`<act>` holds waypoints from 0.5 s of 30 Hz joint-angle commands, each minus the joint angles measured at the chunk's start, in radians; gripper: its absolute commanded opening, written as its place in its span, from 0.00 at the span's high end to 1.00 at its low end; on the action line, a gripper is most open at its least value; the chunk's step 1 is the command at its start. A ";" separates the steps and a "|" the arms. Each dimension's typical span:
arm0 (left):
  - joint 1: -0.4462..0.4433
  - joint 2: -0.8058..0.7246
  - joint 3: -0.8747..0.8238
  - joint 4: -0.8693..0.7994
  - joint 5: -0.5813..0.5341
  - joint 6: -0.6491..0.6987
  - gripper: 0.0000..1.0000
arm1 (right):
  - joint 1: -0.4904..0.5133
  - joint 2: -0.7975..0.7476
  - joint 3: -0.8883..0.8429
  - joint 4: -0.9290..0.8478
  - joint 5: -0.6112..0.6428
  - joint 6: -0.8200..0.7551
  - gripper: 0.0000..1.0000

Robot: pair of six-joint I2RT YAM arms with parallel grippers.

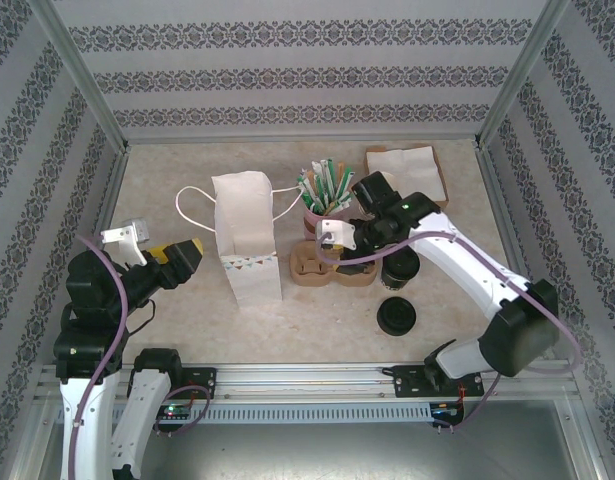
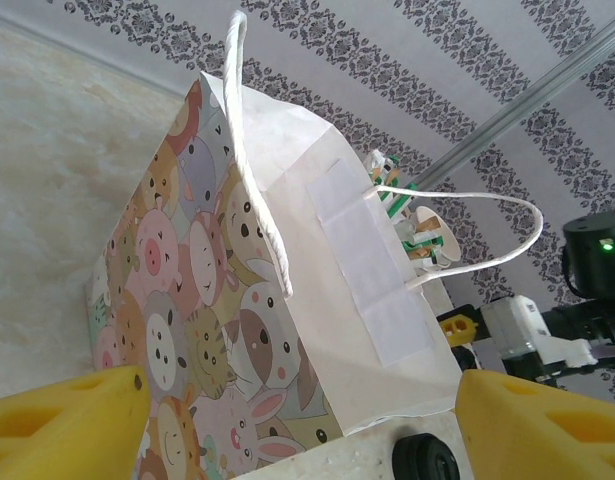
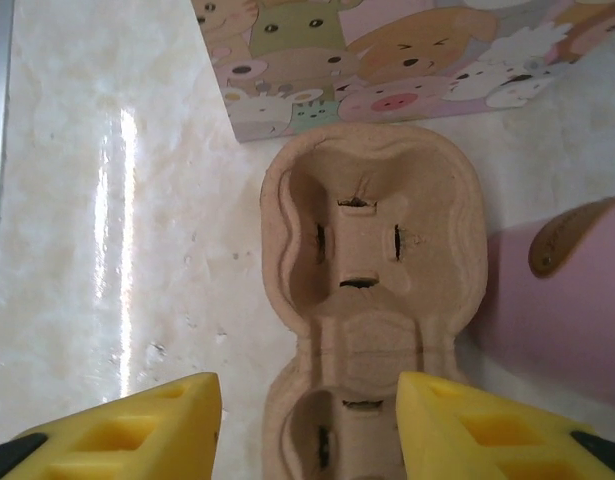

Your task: Pack the takeout coffee

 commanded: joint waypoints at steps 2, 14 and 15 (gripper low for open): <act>0.007 -0.007 0.002 -0.016 0.009 0.041 0.19 | -0.016 0.059 0.022 -0.035 0.003 -0.176 0.57; 0.006 -0.010 0.002 -0.030 -0.004 0.062 0.18 | -0.017 0.195 0.053 0.004 0.114 -0.152 0.57; 0.006 -0.010 0.004 -0.032 -0.005 0.062 0.18 | -0.017 0.199 0.053 0.019 0.117 -0.140 0.57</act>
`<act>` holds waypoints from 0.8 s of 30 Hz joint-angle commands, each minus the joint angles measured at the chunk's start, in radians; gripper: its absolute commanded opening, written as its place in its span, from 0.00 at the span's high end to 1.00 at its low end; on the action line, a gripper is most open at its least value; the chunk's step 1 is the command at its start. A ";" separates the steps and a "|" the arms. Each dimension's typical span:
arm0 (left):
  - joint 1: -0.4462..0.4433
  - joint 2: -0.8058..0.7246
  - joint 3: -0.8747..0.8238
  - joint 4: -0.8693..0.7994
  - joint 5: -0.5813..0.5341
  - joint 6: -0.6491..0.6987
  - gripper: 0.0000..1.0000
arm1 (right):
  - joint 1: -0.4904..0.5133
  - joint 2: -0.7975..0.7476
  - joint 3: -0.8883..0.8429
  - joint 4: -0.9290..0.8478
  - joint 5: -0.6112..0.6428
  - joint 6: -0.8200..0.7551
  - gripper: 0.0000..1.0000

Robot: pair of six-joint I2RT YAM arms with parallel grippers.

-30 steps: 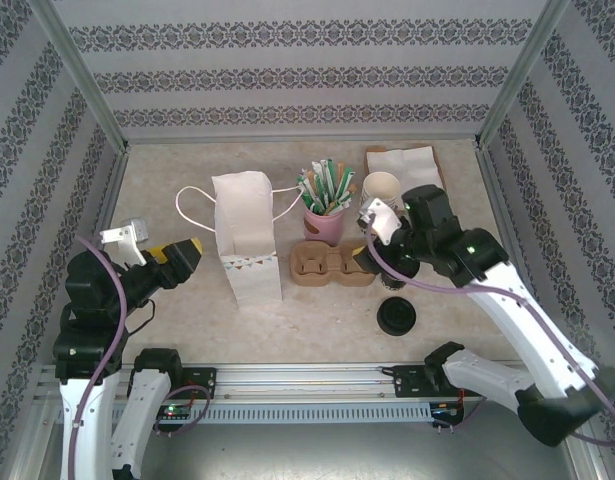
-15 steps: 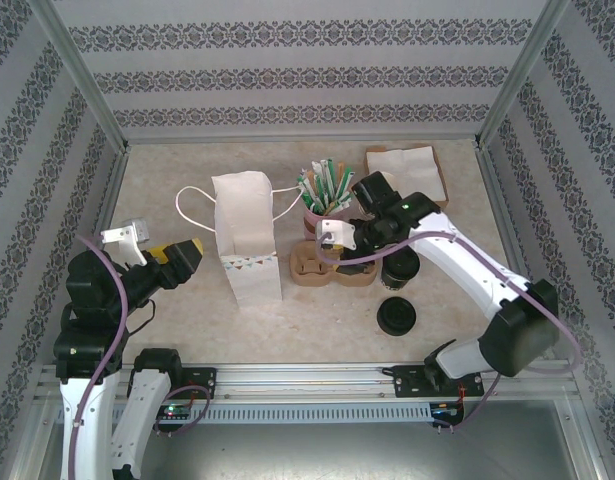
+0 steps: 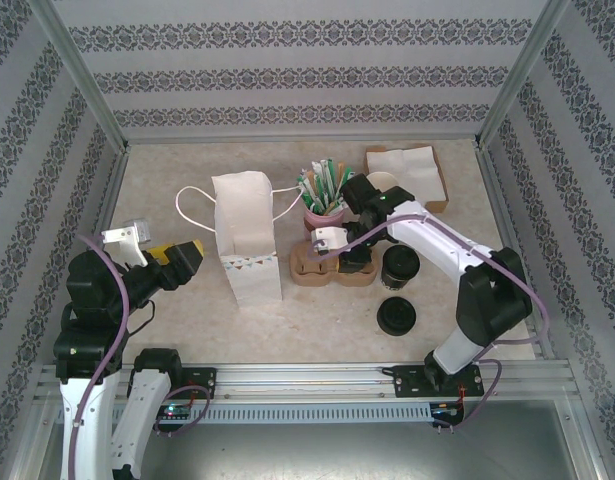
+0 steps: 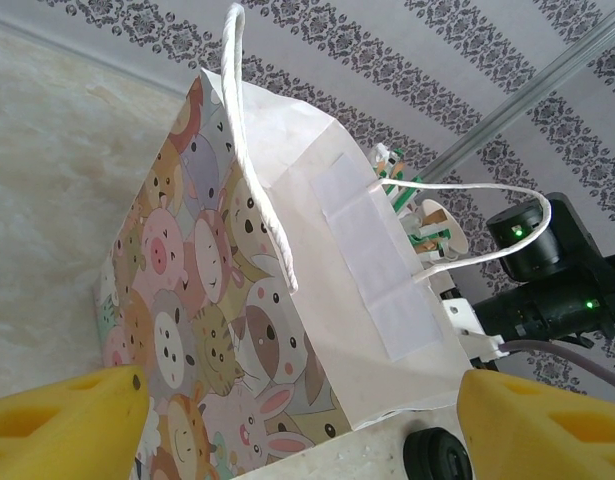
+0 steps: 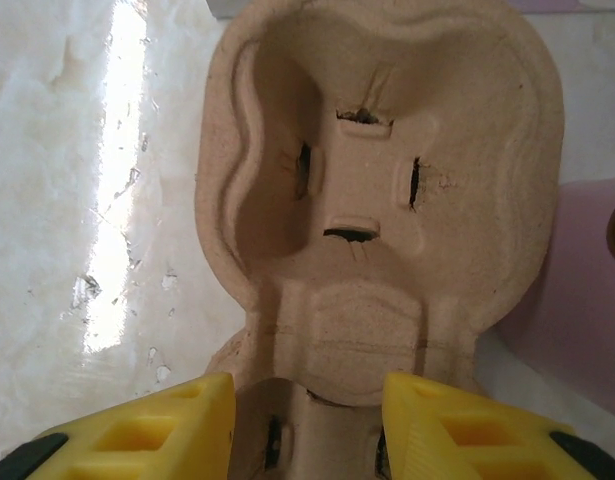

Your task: Pack the takeout coffee

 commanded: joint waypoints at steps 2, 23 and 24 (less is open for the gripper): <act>0.006 -0.011 0.009 -0.026 -0.007 0.033 0.18 | -0.002 0.029 0.035 0.034 0.023 0.010 0.56; 0.007 -0.006 0.014 -0.022 -0.020 0.035 0.18 | 0.027 0.083 0.023 0.036 0.047 0.033 0.53; 0.006 -0.004 0.013 -0.021 -0.017 0.036 0.18 | 0.027 0.086 0.024 0.036 0.048 0.033 0.54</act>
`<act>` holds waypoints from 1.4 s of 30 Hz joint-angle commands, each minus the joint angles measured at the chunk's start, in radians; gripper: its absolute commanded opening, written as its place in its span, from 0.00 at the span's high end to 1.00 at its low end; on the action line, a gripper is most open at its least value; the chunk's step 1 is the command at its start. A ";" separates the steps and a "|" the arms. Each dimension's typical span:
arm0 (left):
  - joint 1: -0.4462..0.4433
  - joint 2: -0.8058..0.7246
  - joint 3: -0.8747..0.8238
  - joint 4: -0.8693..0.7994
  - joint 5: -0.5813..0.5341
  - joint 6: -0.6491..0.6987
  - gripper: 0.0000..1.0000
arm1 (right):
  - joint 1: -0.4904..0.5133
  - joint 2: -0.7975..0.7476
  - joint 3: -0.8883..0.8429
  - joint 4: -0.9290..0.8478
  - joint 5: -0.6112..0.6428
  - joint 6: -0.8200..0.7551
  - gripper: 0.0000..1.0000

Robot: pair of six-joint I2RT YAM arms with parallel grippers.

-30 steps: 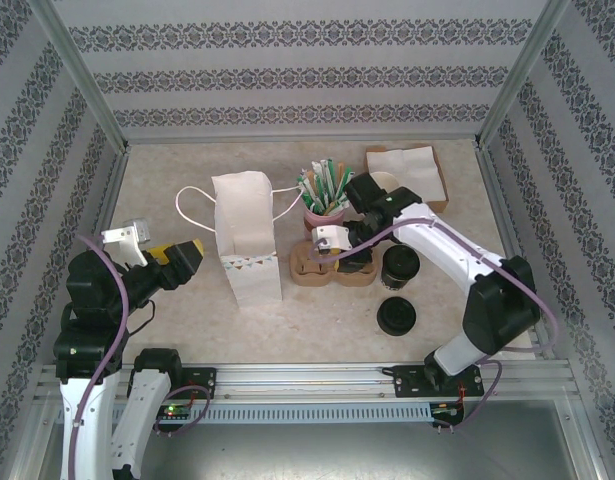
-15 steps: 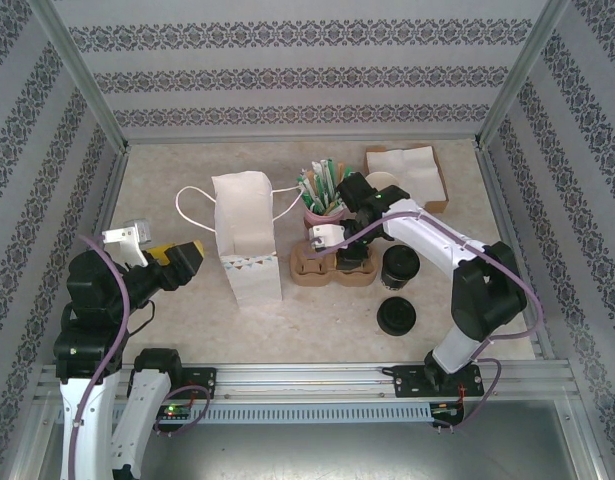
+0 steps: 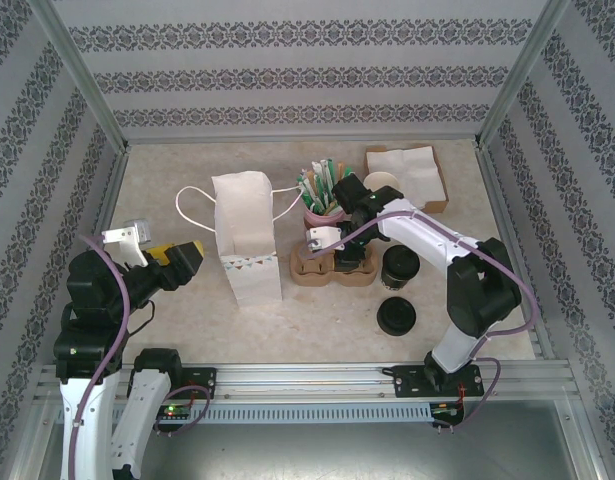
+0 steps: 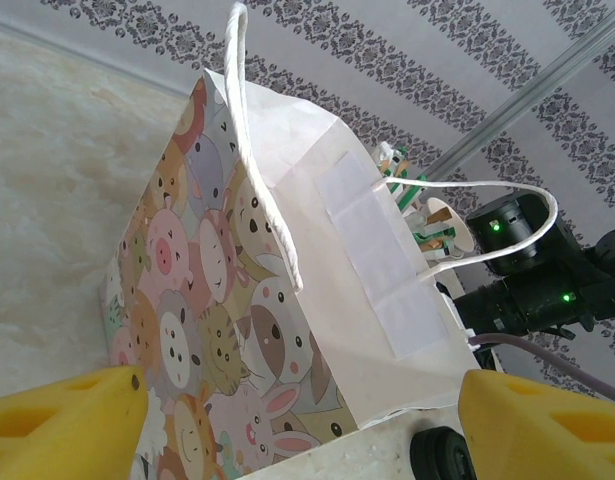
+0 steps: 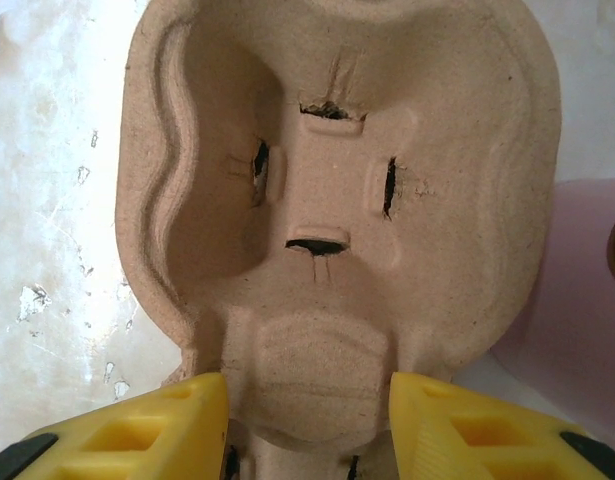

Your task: Pack the takeout coffee

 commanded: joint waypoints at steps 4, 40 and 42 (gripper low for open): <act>0.006 -0.003 0.017 -0.016 -0.011 0.026 0.18 | 0.013 0.036 0.006 -0.004 0.021 0.014 0.54; 0.006 0.011 0.034 -0.010 -0.034 0.028 0.18 | 0.018 -0.135 -0.004 0.026 -0.014 0.081 0.64; 0.006 0.013 0.049 -0.014 -0.046 0.033 0.18 | 0.024 -0.166 -0.007 0.027 -0.009 0.101 0.64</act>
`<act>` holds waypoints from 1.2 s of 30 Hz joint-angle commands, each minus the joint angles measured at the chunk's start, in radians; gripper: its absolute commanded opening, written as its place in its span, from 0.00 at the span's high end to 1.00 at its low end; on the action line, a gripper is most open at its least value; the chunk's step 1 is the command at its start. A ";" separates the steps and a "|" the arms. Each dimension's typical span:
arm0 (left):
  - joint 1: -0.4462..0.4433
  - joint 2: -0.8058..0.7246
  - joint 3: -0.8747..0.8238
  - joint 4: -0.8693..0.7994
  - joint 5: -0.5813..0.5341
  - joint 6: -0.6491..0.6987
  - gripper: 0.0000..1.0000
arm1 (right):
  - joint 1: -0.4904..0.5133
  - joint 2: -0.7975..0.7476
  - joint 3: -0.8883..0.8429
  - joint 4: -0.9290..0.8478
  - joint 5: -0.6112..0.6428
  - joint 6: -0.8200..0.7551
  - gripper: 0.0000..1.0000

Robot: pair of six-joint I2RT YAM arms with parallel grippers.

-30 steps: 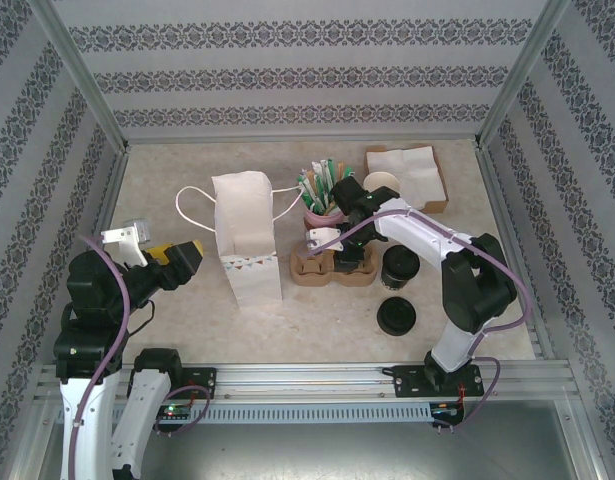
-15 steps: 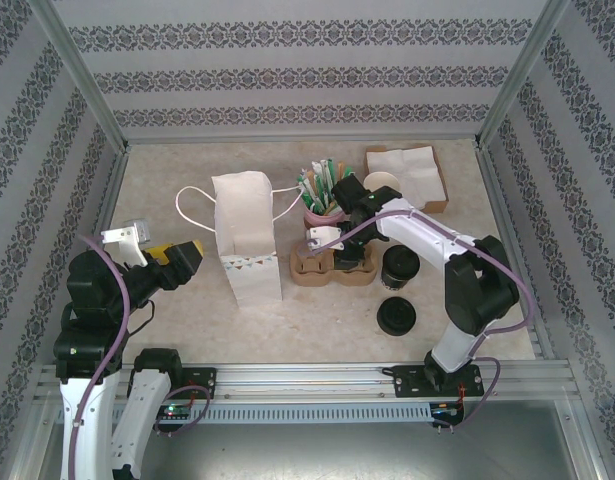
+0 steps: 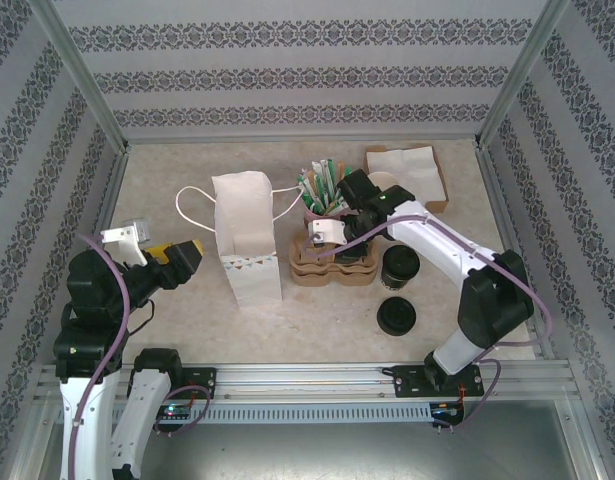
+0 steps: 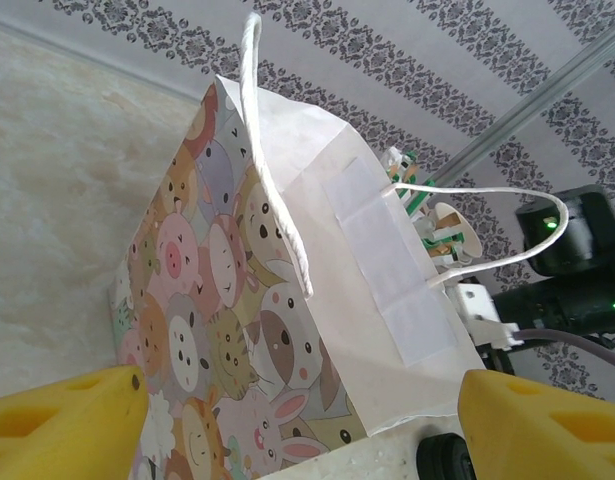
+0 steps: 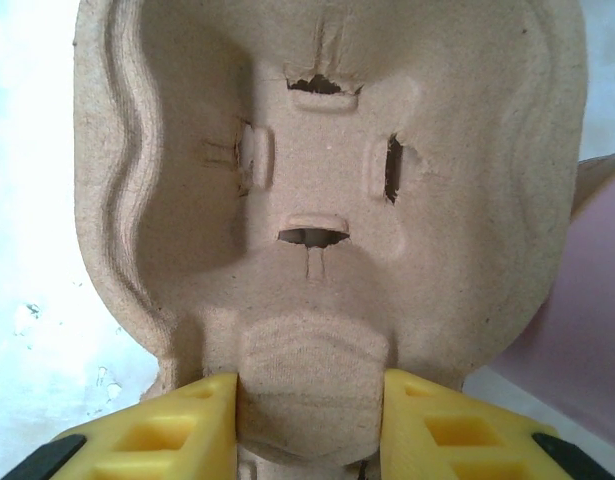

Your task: Pack the takeout coffee

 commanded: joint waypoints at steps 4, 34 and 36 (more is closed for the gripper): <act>0.006 0.010 0.070 -0.010 -0.051 0.040 0.18 | 0.033 -0.140 -0.028 0.002 -0.005 0.074 0.64; 0.006 0.419 0.308 0.121 -0.032 -0.061 0.21 | 0.196 -0.645 -0.071 -0.068 0.295 0.798 0.67; 0.006 0.409 0.288 0.133 -0.014 -0.074 0.21 | 0.196 -0.661 -0.062 -0.080 0.305 0.839 0.68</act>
